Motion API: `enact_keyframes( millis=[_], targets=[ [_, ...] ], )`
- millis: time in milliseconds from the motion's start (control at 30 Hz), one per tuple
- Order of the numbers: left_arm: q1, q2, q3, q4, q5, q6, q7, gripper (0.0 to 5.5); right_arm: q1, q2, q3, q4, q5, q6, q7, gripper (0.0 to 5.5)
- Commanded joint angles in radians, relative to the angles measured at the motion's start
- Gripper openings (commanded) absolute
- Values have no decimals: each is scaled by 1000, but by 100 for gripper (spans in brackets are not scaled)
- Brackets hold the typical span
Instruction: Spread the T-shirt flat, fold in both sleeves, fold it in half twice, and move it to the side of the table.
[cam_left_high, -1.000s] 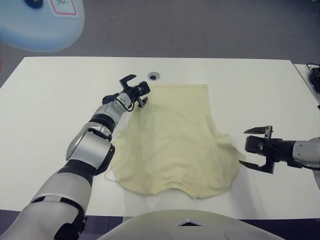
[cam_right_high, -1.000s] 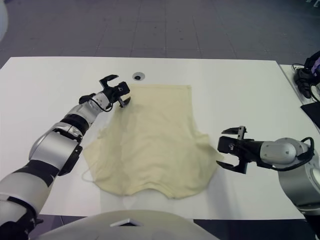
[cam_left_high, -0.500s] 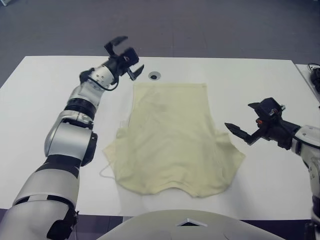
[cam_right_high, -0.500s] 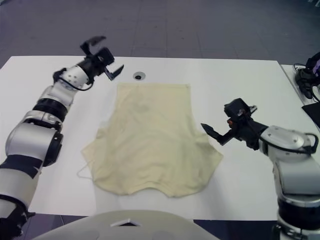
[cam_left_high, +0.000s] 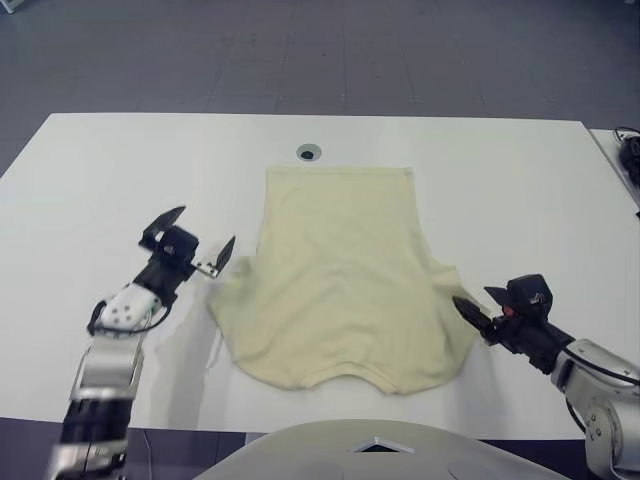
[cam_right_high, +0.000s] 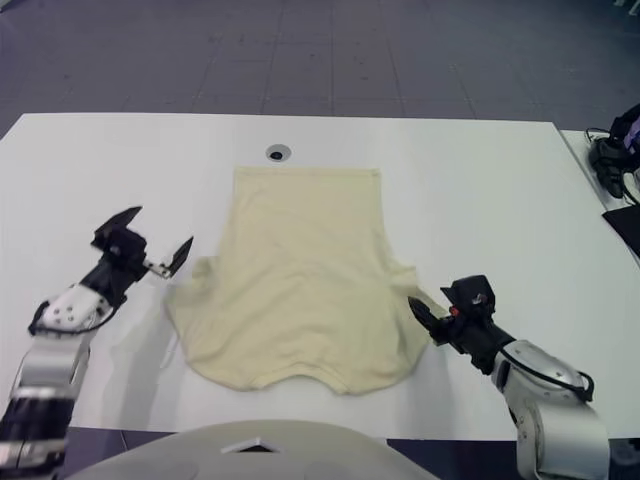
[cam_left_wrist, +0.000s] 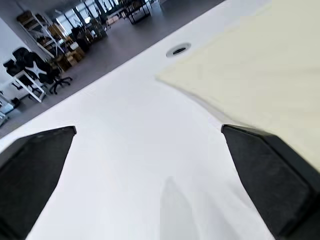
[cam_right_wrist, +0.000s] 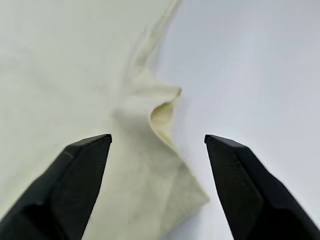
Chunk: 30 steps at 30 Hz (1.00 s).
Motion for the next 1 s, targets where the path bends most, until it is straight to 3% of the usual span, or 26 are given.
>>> enact_keyframes(
  millis=[33,333,733,1000],
  targets=[
    [319,5,136,-457,-145,319,4,540,142,87,-50,-62,-20,-62,-93,276],
    [394,-23,134,-470,-157,484,12,415,122,76,-35,13,18,-103,-125,136],
    [327,-49,71,-361,-149,545,-2,228,72,75,-37,80,85,-56,-173,308],
    [300,-66,59,-345,-169,567,-11,97,55,80,-32,90,138,-36,-185,190]
  ],
)
